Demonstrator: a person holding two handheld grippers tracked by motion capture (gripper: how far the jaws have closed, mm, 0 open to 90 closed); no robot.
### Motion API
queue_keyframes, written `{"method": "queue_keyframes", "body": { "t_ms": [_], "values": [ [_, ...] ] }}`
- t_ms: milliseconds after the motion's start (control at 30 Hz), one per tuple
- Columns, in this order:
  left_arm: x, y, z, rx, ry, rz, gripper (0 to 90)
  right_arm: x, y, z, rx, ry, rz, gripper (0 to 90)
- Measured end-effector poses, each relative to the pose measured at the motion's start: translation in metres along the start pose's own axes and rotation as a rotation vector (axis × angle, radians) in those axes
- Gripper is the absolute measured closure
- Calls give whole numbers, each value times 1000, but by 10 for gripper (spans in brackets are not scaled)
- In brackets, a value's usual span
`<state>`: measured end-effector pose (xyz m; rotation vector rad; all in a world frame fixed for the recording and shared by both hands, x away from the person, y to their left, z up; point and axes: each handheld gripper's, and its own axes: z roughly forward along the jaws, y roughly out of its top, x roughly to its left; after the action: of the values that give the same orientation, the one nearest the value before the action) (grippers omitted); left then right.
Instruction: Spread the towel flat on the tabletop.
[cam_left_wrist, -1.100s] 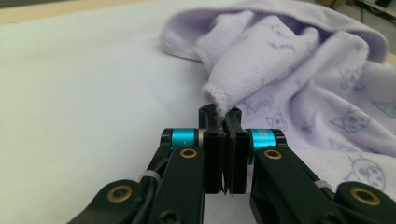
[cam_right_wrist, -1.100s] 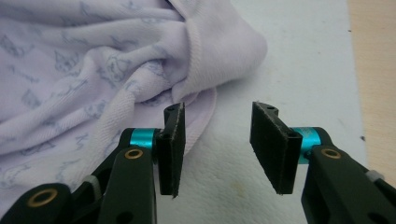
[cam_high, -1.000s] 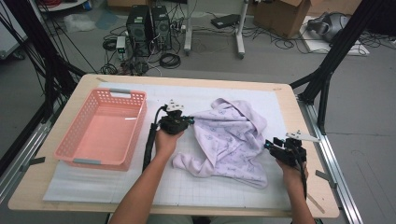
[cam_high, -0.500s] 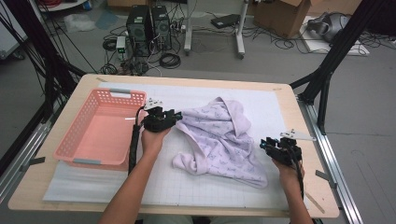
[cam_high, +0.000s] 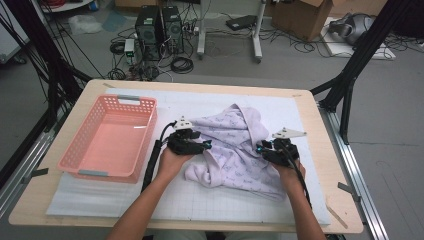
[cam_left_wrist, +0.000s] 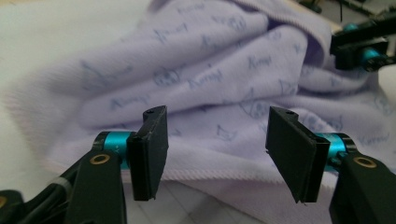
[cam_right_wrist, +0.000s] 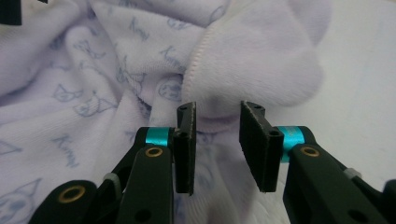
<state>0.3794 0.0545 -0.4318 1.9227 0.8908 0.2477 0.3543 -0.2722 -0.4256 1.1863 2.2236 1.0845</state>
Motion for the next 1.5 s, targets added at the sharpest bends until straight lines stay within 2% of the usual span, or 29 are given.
{"method": "queue_keyframes", "body": {
  "t_ms": [67, 167, 200, 267, 300, 333, 400, 433, 467, 500, 533, 567, 600, 633, 700, 733, 800, 867, 900, 967, 1033, 1100, 1200, 1233, 1300, 1333, 1400, 1500],
  "values": [
    [-1, -3, 6, 33, -3, -3, 372, 4, 7, 16, 44, -14, -11, 594],
    [-3, -6, 13, 75, -5, -3, 358, 5, 10, 24, 68, -34, -12, 578],
    [-4, -7, 15, 82, -3, -2, 352, 5, 12, 29, 82, -66, -11, 625],
    [-7, -8, 18, 95, 0, 10, 349, 5, 11, 31, 84, -77, -5, 639],
    [-9, -8, 19, 95, 6, 16, 349, 3, 10, 33, 92, -81, 4, 703],
    [-10, -8, 20, 96, 13, 19, 349, 3, 10, 33, 92, -81, 4, 703],
    [-13, -8, 22, 99, 33, 47, 376, 1, 11, 31, 83, -88, 2, 818],
    [-15, -8, 22, 105, 53, 80, 447, 0, 11, 30, 80, -93, -6, 830],
    [-17, -8, 22, 106, 67, 110, 675, -6, 11, 28, 65, -103, 11, 836],
    [-17, -8, 21, 107, 67, 131, 675, -6, 11, 28, 65, -103, 11, 836],
    [-16, -8, 20, 101, 73, 140, 845, -15, 10, 25, 48, -115, 57, 837],
    [-13, -7, 18, 90, 73, 120, 845, -15, 10, 25, 48, -115, 57, 837],
    [-9, -6, 17, 78, 77, 98, 851, -19, 9, 23, 47, -132, 79, 837],
    [-5, -6, 15, 62, 96, 87, 856, -26, 7, 19, 38, -164, 117, 838],
    [3, -4, 10, 29, 129, 58, 856, -30, 7, 17, 31, -183, 129, 839],
    [7, -3, 7, 8, 147, 46, 858, -37, 6, 13, 17, -216, 142, 840],
    [16, -2, 2, -34, 174, 10, 858, -40, 5, 11, 10, -231, 155, 840],
    [22, -1, -2, -52, 203, 12, 859, -48, 5, 7, -6, -249, 167, 840],
    [28, 0, -6, -73, 238, 9, 859, -50, 5, 4, -14, -257, 169, 840],
    [34, -1, -10, -92, 264, -23, 859, -58, 6, -3, -56, -274, 192, 841],
    [39, -2, -11, -98, 249, -66, 856, -62, 7, -9, -84, -280, 234, 839],
    [37, -2, -12, -94, 218, -78, 823, -64, 7, -9, -75, -266, 232, 815],
    [33, 0, -16, -94, 136, -118, 573, -60, 7, -11, -71, -254, 207, 671],
    [30, 0, -17, -91, 99, -119, 510, -58, 6, -13, -78, -254, 198, 644],
    [23, 1, -20, -75, 15, -107, 431, -56, 3, -22, -98, -246, 186, 622],
    [19, 1, -21, -76, -4, -91, 417, -56, 1, -26, -107, -236, 185, 615],
    [11, -1, -25, -90, -13, -60, 404, -55, -4, -38, -123, -221, 174, 602],
    [7, -7, -24, -52, 4, -28, 371, -55, -15, -54, -139, -208, 164, 592]
  ]
}}
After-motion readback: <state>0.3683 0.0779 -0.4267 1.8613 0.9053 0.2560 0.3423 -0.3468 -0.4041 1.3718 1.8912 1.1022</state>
